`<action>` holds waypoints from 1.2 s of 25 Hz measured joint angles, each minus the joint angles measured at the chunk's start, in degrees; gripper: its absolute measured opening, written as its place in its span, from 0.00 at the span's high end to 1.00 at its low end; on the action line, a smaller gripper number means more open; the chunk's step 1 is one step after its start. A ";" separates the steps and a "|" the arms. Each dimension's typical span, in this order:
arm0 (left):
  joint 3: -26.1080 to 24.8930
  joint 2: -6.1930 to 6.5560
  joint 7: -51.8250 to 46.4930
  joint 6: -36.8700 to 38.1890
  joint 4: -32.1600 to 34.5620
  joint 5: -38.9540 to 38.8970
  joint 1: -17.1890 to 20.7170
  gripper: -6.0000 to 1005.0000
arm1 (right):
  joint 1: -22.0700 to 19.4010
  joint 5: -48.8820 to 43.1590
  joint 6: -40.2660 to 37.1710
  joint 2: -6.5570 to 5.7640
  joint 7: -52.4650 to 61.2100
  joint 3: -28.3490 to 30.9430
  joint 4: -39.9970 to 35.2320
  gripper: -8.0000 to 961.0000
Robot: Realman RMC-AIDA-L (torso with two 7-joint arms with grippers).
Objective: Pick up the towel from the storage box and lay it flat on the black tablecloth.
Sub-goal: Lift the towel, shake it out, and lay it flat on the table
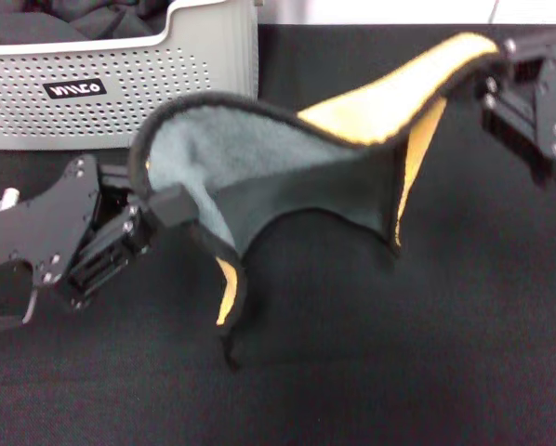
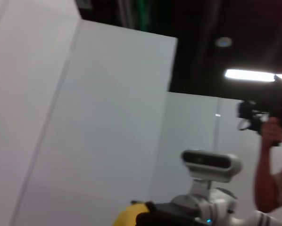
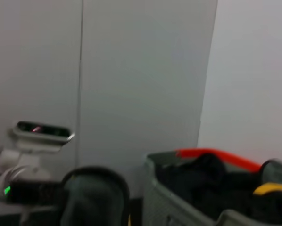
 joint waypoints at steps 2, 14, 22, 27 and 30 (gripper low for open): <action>-0.04 0.39 -0.71 0.03 1.27 2.07 0.18 0.96 | -0.94 0.05 1.16 0.00 -0.04 0.12 -0.21 0.93; 0.13 -1.19 -1.71 0.17 5.28 11.65 2.94 0.96 | -8.88 1.45 16.23 0.89 -1.66 0.01 -0.08 0.92; -0.13 2.26 -3.80 0.32 19.19 15.96 11.51 0.96 | -13.26 8.15 25.76 1.13 -3.14 3.34 1.07 0.92; -0.35 0.31 -9.51 0.17 14.56 17.30 11.36 0.96 | -13.43 8.66 27.51 0.85 -3.12 3.39 5.96 0.92; -1.37 -2.35 -11.30 0.02 6.02 17.32 8.27 0.96 | -11.39 7.03 26.31 0.82 -4.56 3.41 13.56 0.92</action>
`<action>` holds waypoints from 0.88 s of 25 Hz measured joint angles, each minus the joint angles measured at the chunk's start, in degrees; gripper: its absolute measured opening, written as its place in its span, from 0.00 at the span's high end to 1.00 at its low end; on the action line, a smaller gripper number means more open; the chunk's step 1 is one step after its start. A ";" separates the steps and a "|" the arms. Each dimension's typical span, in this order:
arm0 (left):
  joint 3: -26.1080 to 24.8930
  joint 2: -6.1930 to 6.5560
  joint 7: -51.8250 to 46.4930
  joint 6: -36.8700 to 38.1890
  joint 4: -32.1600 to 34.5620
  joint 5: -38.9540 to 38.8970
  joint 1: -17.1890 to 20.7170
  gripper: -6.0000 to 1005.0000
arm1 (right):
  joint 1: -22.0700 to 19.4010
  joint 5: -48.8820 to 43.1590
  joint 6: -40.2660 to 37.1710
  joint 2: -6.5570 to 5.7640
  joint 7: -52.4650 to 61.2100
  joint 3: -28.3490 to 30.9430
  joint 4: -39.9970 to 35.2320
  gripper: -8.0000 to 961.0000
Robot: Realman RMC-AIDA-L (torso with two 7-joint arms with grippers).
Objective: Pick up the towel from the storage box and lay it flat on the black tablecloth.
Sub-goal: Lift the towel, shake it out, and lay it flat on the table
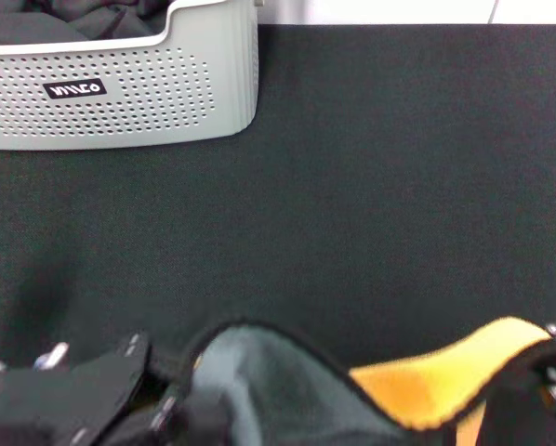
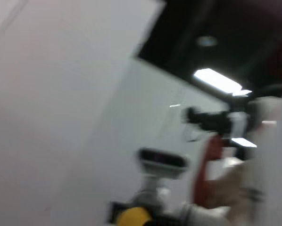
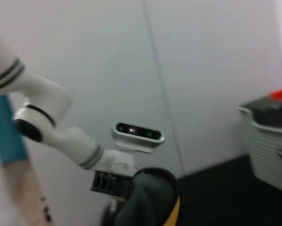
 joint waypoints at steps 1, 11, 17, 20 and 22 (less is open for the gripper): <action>-0.56 -1.11 -0.28 -0.02 -3.62 -0.05 -1.41 0.96 | 0.89 -0.77 -0.80 0.03 -0.76 -0.03 2.44 0.92; -1.84 -9.50 1.38 -9.93 -26.04 -2.55 -16.69 0.96 | 14.37 -5.77 -10.57 -0.16 -7.22 -0.10 24.89 0.92; -1.77 -8.53 1.07 -15.54 -25.46 -5.28 -18.83 0.96 | 17.70 -7.53 -17.46 -0.45 -7.38 -0.01 27.94 0.92; -1.78 -8.45 1.10 -18.37 -25.40 -5.74 -20.38 0.96 | 20.60 -7.53 -19.71 -0.84 -7.25 0.05 31.34 0.92; -1.65 -8.60 0.96 -21.90 -25.38 -6.03 -21.53 0.96 | 23.46 -7.54 -21.52 -1.16 -7.19 0.06 35.04 0.92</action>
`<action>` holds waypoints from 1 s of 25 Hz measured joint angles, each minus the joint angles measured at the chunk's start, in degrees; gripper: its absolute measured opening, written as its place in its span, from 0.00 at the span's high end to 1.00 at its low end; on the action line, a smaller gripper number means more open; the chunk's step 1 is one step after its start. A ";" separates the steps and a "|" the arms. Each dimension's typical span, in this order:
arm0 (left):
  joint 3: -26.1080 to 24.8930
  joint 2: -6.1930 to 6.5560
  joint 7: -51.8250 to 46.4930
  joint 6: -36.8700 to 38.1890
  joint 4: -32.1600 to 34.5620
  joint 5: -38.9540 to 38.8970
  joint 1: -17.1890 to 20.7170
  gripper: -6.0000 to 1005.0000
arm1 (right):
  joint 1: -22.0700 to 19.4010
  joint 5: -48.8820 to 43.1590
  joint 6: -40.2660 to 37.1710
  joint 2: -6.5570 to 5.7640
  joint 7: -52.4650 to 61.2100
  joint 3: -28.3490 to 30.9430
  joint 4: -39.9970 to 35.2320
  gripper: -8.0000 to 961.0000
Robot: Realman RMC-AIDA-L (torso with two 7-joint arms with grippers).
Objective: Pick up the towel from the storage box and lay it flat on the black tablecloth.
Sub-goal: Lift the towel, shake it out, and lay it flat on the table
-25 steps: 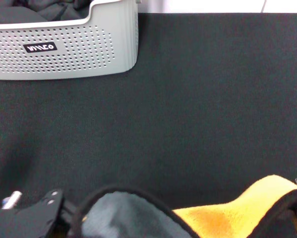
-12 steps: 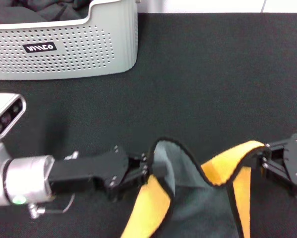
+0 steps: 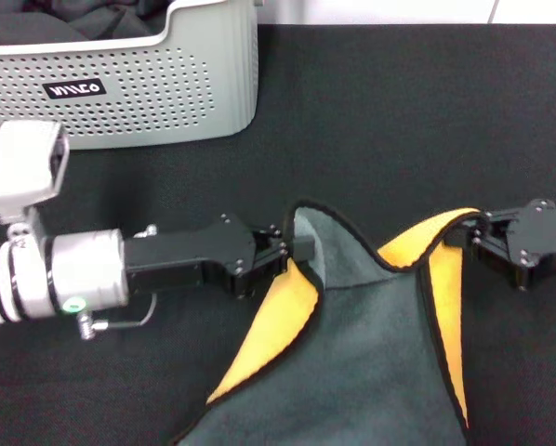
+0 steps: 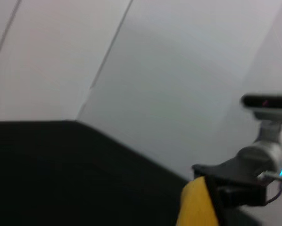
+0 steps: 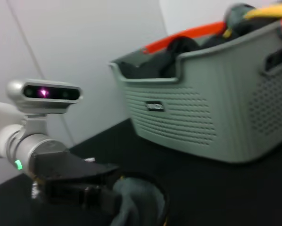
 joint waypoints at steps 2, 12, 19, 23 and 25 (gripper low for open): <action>0.16 -0.25 -0.33 -4.51 0.06 -0.02 -1.29 0.96 | 2.66 0.02 -1.65 -0.26 -0.04 0.00 3.73 0.92; -0.14 0.31 -0.48 -9.33 0.17 -1.21 -1.65 0.96 | 13.03 -3.31 -8.19 -0.77 -0.27 0.07 15.48 0.92; 0.02 1.80 -0.48 -9.21 0.37 -2.23 -0.77 0.96 | 13.32 -5.01 -9.05 -1.51 0.49 2.27 15.64 0.92; 0.27 2.08 -0.25 -9.30 0.36 -2.09 -0.78 0.96 | 13.45 -8.32 -9.12 -1.49 0.25 3.04 15.30 0.92; 0.29 2.13 0.06 -9.36 0.30 -2.06 -0.85 0.96 | 13.89 -10.12 -9.17 -1.37 -0.10 3.05 15.23 0.92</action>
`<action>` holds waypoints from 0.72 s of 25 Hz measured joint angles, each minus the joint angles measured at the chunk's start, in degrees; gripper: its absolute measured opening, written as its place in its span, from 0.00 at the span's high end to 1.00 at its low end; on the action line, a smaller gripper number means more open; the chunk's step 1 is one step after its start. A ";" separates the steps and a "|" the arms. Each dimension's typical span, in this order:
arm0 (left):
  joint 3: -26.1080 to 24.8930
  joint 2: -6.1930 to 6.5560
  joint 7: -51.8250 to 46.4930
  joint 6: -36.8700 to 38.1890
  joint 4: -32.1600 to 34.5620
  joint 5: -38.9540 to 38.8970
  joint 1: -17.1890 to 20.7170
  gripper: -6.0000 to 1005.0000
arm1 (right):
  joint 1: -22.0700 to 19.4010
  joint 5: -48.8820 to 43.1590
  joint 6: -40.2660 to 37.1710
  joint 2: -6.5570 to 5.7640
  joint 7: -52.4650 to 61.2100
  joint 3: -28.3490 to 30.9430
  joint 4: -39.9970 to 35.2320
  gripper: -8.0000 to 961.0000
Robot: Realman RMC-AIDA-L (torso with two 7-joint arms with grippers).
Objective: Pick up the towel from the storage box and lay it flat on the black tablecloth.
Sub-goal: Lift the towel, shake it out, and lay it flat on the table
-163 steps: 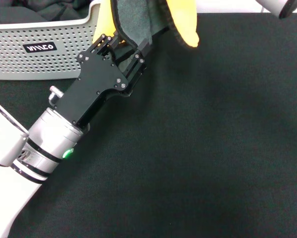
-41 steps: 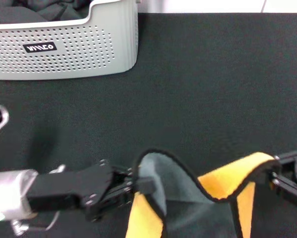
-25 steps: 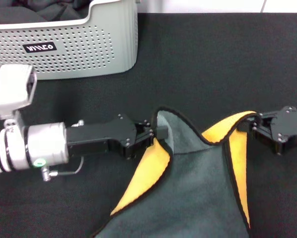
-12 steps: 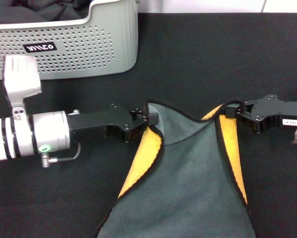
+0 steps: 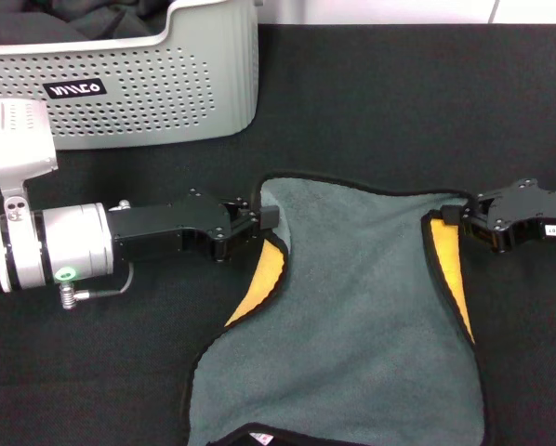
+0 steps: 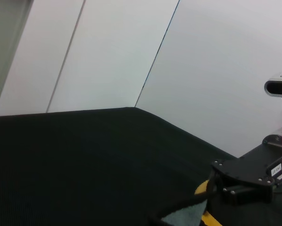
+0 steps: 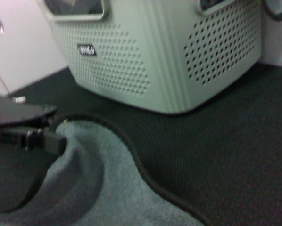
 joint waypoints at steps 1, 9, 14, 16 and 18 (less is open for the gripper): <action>0.00 0.01 0.19 -0.14 -0.01 -0.06 -0.02 0.96 | 0.30 -0.69 -0.03 0.13 -0.23 0.00 0.00 0.92; 0.03 -0.51 0.53 -3.24 0.52 -0.16 0.12 0.96 | 2.75 -5.84 0.61 0.25 -1.70 -0.09 -1.56 0.91; 0.02 -0.83 0.54 -3.74 0.52 -0.15 0.10 0.96 | 5.22 -11.82 1.66 -0.05 -0.24 -0.07 -3.90 0.91; 0.01 -0.90 0.54 -3.78 0.52 -0.16 0.09 0.96 | 5.82 -13.42 1.74 -0.05 0.50 -0.06 -4.66 0.91; -0.01 -0.90 0.54 -3.83 0.51 -0.16 0.09 0.96 | 6.55 -15.31 1.78 -0.06 1.35 -0.06 -5.47 0.91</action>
